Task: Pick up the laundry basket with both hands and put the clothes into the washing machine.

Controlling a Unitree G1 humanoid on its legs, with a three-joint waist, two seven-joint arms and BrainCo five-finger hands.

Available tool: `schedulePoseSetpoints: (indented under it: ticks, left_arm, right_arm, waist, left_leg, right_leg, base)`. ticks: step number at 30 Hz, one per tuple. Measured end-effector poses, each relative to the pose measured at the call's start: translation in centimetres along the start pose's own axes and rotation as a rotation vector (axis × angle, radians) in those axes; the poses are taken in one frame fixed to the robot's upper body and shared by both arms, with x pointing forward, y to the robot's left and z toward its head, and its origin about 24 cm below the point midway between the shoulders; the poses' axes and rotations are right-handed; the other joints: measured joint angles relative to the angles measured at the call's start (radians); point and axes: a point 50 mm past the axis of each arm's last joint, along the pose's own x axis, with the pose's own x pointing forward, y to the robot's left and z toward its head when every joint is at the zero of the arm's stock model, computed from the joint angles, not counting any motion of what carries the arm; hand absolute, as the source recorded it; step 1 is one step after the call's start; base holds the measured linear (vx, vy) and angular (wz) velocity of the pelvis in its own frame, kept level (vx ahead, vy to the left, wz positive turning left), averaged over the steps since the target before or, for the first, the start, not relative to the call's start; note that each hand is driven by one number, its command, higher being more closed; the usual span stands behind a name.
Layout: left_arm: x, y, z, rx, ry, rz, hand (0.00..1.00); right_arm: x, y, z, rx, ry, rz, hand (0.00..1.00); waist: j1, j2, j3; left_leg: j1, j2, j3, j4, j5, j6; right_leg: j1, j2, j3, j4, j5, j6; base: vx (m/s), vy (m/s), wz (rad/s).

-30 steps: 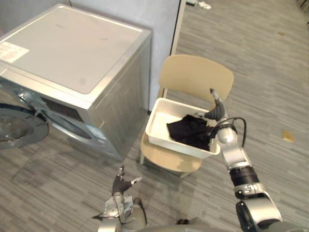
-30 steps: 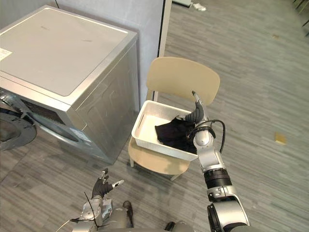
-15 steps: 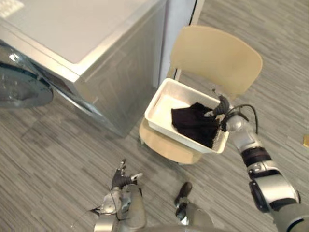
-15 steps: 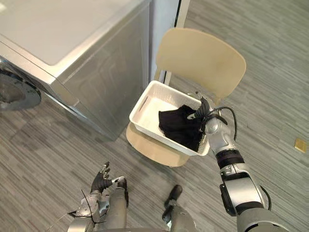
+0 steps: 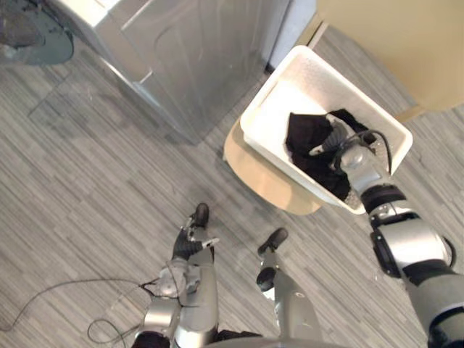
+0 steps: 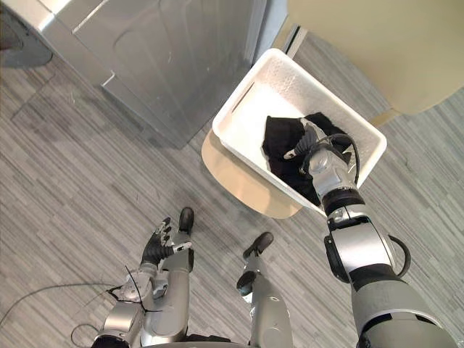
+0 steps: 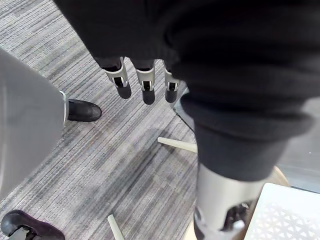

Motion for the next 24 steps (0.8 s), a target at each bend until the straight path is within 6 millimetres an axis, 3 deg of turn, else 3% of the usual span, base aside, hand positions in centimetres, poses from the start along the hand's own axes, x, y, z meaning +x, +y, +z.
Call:
schedulePoseSetpoints:
  ticks: [4,8,12,15,16,24]
  left_arm:
    - [0.4,-0.2,0.9,-0.017,-0.035,0.001,0.00]
    - [0.5,-0.7,1.7,-0.057,-0.072,-0.008,0.00]
    - [0.4,-1.8,2.9,-0.210,-0.118,-0.046,0.00]
    - [0.3,-2.3,4.6,-0.297,-0.189,-0.063,0.00]
    - [0.2,-2.6,5.2,-0.321,-0.213,-0.074,0.00]
    - [-0.1,-5.1,5.9,-0.379,-0.231,-0.154,0.00]
  right_arm:
    - [0.4,-1.3,-0.1,-0.013,0.032,-0.024,0.00]
    - [0.3,-4.1,-1.5,-0.035,0.067,-0.081,0.00]
    - [-0.4,-7.9,-4.0,-0.096,0.125,-0.153,0.00]
    - [-0.8,-9.3,-4.6,-0.122,0.125,-0.171,0.00]
    - [-0.9,-9.9,-4.6,-0.154,0.115,-0.186,1.00]
    - [-1.3,-12.3,-3.6,-0.196,0.058,-0.260,1.00]
  waist:
    - [0.012,-0.003,0.027]
    - [0.012,-0.002,0.053]
    - [0.012,0.004,0.061]
    - [0.011,0.004,0.061]
    - [0.010,0.004,0.061]
    - [0.001,0.009,0.058]
  left_leg:
    - [-0.052,-0.006,-0.016,0.001,0.011,0.003]
    - [-0.108,-0.017,-0.040,-0.002,0.031,0.006]
    - [-0.159,-0.026,-0.043,-0.015,0.050,0.017]
    - [-0.191,-0.026,-0.040,-0.013,0.052,0.020]
    - [-0.210,-0.028,-0.037,-0.009,0.053,0.020]
    - [-0.256,-0.015,-0.013,0.001,0.055,0.017]
  right_leg:
    - [-0.041,-0.002,-0.001,-0.003,0.012,0.002]
    - [-0.074,-0.004,-0.012,-0.015,0.019,0.013]
    - [-0.118,-0.019,-0.030,-0.019,0.035,0.033]
    - [-0.151,-0.024,-0.031,-0.015,0.045,0.047]
    - [-0.168,-0.027,-0.030,-0.014,0.046,0.047]
    - [-0.227,-0.032,-0.026,-0.005,0.046,0.046]
  base:
    - [-0.04,0.063,0.04]
    - [-0.02,0.053,0.15]
    - [-0.01,0.077,0.12]
    - [-0.02,0.081,-0.03]
    - [-0.03,0.092,-0.07]
    - [-0.02,0.067,-0.10]
